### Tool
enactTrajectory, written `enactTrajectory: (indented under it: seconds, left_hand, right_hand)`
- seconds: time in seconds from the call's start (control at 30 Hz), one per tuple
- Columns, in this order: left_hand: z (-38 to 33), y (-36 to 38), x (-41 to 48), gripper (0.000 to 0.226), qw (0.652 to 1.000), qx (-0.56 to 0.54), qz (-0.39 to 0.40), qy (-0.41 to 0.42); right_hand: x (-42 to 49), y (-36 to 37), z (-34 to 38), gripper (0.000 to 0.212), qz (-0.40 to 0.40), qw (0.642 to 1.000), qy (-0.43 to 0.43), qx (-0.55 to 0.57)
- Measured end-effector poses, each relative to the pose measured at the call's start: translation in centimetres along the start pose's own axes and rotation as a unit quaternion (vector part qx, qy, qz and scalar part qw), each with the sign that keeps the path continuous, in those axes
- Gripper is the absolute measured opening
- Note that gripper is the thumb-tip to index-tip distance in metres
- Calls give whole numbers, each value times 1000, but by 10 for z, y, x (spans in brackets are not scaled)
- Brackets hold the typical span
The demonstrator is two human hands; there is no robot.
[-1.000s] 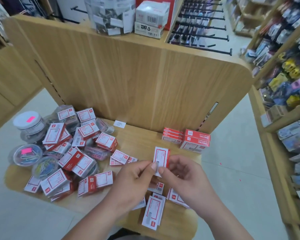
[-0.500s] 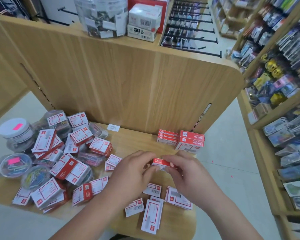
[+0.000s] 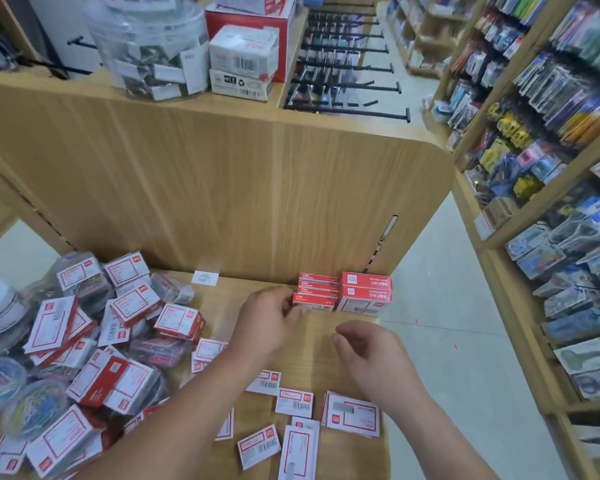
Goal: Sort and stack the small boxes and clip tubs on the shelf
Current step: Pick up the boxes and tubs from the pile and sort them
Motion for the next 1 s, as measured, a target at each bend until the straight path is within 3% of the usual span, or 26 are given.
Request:
enactTrajectory:
  seconds: [0.27,0.43,0.47,0.6,0.67,0.87,1.0]
  left_hand:
    - [-9,4,5,31,998,55,5,22]
    - [-21,-12,-15,7,999,38,2,33]
    - [-25,-14,-25,14,999,35,10,39]
    - [-50,10,-89,36,979,30,180,88]
    - [-59,27,-116,50,962,54,237,123]
    - [-68,32,-127,41,968,84,174,158]
    - [-72,2,-122,34,990,18,93,104]
  right_hand:
    - [2,-5,4,16,-9,1000,-4,-13]
    - [-19,-9,-7,19,44,999,-3,13]
    - [-28,-9,-11,25,71,997,-5,11]
    - [-64,-4,-26,57,150,988,-9,-29]
    - [-75,0,-34,59,163,986,-5,-36]
    - [-86,-7,-33,32,100,993,-33,-45]
    - [-76,-31,-20,44,43,985,31,166]
Point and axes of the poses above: each hand's wrist, its own x-axis towards the middle knuckle, its own y-axis out of the palm, z = x × y, the point moved 9 cm from there along x, towards the middle knuckle, and after that the axes turned 4 degrees about -x, right-handed, at the moved point
